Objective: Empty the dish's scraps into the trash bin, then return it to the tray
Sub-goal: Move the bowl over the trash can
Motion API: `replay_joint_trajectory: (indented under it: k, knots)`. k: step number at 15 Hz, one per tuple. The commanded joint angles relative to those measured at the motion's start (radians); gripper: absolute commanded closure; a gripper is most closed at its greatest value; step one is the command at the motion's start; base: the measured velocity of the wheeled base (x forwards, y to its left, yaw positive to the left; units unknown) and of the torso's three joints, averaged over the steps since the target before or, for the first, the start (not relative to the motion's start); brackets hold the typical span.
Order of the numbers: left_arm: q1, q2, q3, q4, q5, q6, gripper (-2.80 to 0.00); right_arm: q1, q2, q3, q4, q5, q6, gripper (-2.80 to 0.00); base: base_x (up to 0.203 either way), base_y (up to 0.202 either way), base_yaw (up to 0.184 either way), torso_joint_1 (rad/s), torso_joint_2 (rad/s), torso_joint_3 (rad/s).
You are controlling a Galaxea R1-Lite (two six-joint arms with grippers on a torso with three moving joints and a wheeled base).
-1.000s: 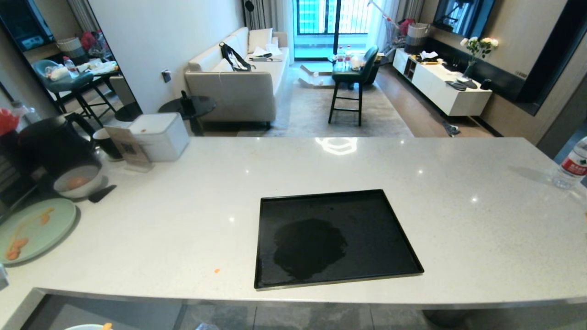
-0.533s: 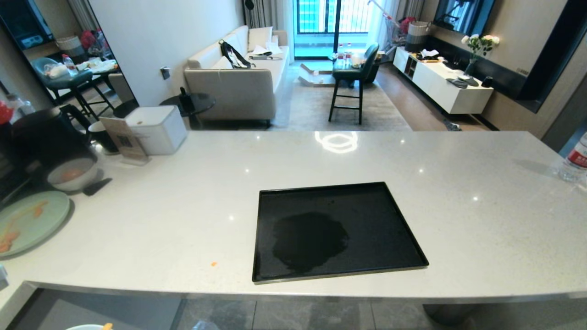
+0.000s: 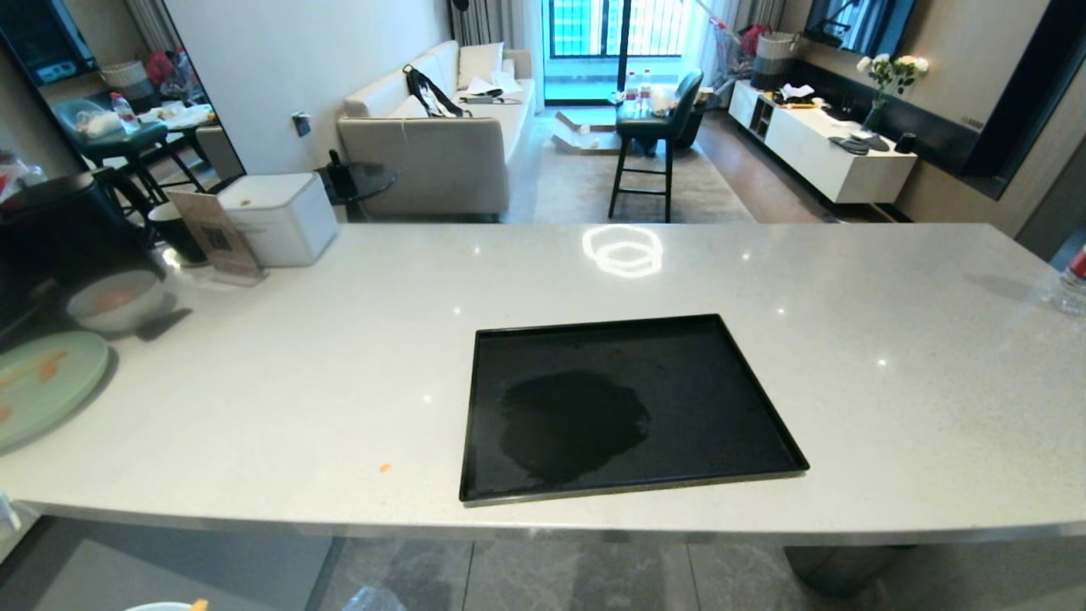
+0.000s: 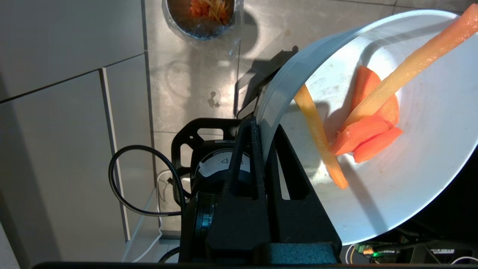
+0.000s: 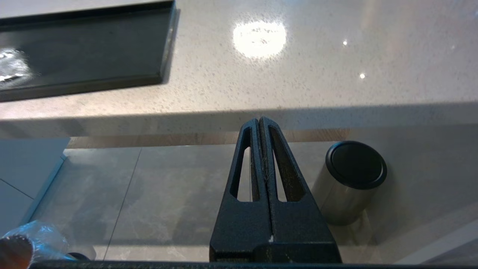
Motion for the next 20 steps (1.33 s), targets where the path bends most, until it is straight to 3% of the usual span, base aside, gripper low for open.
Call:
replay_joint_trajectory:
  k: [1,20]
  knots:
    - [0.000,0.000,0.007,0.005,0.000,-0.002,0.00,0.000,0.001,0.000,-0.001,0.000,0.000,0.00,0.000,0.000,0.000,-0.159,0.44,0.271]
    - [0.001,0.001,0.024,0.002,0.000,-0.002,0.00,0.000,0.001,0.000,-0.001,0.000,0.002,0.00,0.000,0.000,0.000,-0.129,0.50,0.369]
